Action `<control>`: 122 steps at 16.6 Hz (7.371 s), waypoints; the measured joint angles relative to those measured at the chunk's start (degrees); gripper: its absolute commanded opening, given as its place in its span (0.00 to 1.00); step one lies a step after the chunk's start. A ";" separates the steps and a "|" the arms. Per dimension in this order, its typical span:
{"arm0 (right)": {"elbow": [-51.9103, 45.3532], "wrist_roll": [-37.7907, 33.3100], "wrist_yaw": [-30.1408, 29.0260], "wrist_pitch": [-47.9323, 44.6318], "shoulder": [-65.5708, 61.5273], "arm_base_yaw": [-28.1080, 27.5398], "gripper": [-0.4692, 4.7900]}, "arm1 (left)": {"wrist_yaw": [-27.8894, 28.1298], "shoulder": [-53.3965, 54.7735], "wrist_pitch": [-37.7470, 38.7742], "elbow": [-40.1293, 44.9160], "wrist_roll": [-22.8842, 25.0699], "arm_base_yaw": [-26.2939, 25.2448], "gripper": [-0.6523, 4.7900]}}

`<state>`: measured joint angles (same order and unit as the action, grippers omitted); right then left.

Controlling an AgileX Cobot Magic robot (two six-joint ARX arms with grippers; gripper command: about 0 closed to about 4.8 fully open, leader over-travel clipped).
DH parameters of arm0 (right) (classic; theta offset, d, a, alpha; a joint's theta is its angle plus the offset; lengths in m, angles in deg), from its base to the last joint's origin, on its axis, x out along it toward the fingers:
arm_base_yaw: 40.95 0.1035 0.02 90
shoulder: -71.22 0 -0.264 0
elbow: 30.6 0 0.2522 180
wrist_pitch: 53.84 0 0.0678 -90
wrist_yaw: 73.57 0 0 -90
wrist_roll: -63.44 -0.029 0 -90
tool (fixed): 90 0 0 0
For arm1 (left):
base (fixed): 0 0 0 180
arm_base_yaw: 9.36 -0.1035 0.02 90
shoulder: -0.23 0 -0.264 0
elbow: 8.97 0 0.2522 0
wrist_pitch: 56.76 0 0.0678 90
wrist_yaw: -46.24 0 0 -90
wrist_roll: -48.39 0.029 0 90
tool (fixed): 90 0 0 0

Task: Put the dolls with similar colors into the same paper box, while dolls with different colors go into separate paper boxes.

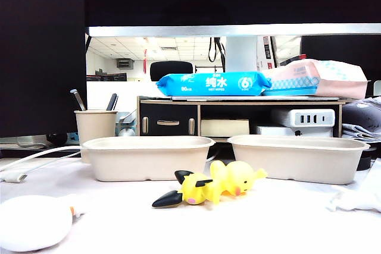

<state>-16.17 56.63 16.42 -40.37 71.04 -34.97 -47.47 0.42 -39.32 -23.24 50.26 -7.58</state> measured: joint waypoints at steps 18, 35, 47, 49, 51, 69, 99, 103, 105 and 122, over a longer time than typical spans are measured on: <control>0.66 -32.50 -44.65 -0.22 0.00 4.28 0.09 | -0.20 20.65 0.04 -0.04 0.00 34.56 0.11; 59.17 10.67 -26.10 29.03 -87.91 49.00 0.79 | -0.02 20.13 -0.02 -0.04 0.00 34.18 0.11; 71.30 -16.55 -8.48 27.19 -100.56 53.07 0.78 | -0.02 11.91 0.00 -0.04 0.00 24.74 0.11; 71.30 -24.63 -8.09 27.74 -103.03 53.48 0.78 | -0.20 9.35 0.07 -0.02 0.00 19.96 0.11; 71.21 -28.50 -7.61 28.52 -104.50 53.90 0.74 | 0.57 7.19 -0.11 -0.07 0.00 15.69 0.11; 75.36 -38.03 -4.17 25.70 -112.13 57.72 0.46 | 1.09 5.55 0.00 -0.04 0.00 15.10 0.11; 83.08 -13.00 0.33 44.06 -98.12 31.50 0.09 | 1.14 14.23 0.00 0.00 0.00 36.54 0.11; 83.08 -7.56 0.46 46.99 -98.12 22.27 0.09 | 1.20 14.93 -0.07 0.00 0.00 36.50 0.11; 82.97 -5.55 0.48 48.39 -98.16 20.24 0.09 | 1.20 15.96 0.00 0.00 0.00 36.50 0.11; 82.95 -2.45 -2.01 56.57 -98.18 38.40 0.46 | 1.20 16.57 0.00 0.00 0.00 36.50 0.11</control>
<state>66.78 54.19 14.41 16.19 -27.15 3.43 -46.26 16.98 -39.32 -23.24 50.26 28.92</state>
